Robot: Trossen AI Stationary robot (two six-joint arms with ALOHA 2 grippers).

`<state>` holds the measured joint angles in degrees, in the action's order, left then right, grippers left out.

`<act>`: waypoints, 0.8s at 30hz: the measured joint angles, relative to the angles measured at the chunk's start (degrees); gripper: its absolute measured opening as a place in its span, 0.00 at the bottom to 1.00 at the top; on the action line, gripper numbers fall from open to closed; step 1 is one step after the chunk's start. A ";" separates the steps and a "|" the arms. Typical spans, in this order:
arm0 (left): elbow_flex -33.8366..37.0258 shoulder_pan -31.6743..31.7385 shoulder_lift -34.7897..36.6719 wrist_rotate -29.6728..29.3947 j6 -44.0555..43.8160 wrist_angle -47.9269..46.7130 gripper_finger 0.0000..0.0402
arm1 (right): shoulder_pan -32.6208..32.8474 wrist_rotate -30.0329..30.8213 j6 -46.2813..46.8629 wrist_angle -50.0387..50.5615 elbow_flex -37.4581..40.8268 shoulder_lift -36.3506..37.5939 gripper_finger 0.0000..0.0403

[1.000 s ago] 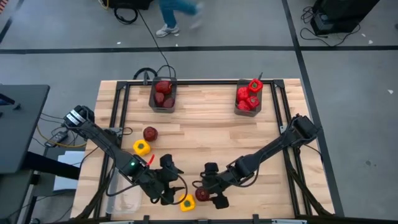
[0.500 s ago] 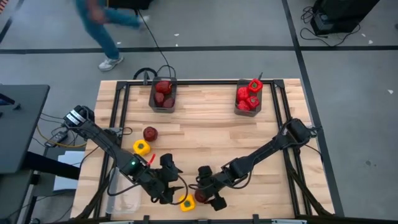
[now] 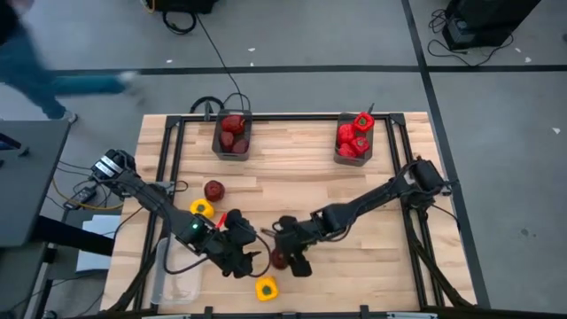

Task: Sort produce into baskets
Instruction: Put the red apple into the top left black transparent bin

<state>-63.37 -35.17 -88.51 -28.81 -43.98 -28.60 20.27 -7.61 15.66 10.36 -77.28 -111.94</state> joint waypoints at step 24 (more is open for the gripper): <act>0.00 5.71 0.09 1.23 -5.23 -9.41 0.77 | -8.64 3.19 -2.80 3.43 0.00 8.60 0.59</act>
<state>-63.37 -29.46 -88.42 -27.58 -49.21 -38.01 11.63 -4.43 12.86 13.80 -77.28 -103.34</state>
